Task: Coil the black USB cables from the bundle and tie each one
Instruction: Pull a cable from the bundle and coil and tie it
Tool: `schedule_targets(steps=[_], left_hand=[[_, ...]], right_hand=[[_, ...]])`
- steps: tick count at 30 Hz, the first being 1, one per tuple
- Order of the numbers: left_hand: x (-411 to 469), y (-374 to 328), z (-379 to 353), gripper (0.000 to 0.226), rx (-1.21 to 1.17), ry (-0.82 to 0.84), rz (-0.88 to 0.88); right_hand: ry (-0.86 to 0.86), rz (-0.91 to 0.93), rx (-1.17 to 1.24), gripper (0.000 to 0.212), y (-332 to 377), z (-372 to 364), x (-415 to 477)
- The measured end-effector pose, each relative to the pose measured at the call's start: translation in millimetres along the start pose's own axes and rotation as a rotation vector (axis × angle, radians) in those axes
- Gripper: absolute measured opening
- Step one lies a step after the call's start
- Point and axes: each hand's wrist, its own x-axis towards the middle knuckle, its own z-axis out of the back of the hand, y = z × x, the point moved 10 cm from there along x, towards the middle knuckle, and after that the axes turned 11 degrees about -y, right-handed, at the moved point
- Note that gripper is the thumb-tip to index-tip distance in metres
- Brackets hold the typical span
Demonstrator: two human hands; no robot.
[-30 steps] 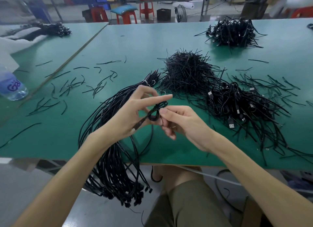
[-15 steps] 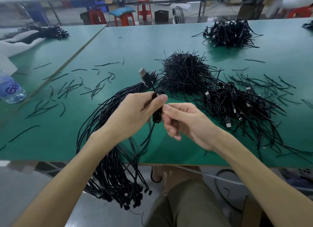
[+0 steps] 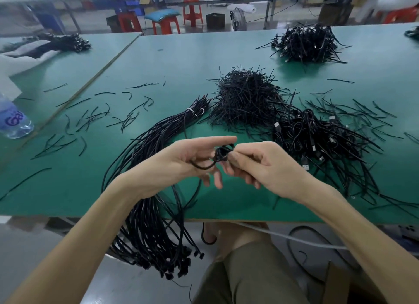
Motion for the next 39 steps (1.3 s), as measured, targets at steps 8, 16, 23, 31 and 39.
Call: schedule_targets(steps=[8,16,23,31,39], left_hand=[[10,-13,17,0.042,0.659,-0.318,-0.097],[6,-24,22,0.043,0.524,-0.374,-0.188],[5,-22,24,0.04,0.538,-0.422,-0.231],[7,31,11,0.051,0.048,-0.311,0.351],[12,30,8,0.047,0.108,-0.306,0.301]], right_hand=[[-0.023,0.108,-0.253,0.034,6,-5,1],[-0.066,0.046,-0.101,0.029,3,-3,5],[-0.231,-0.016,0.088,0.013,-2,5,8],[-0.388,0.465,-0.573,0.023,38,0,-5],[-0.436,0.551,-0.76,0.018,39,-5,-14]])
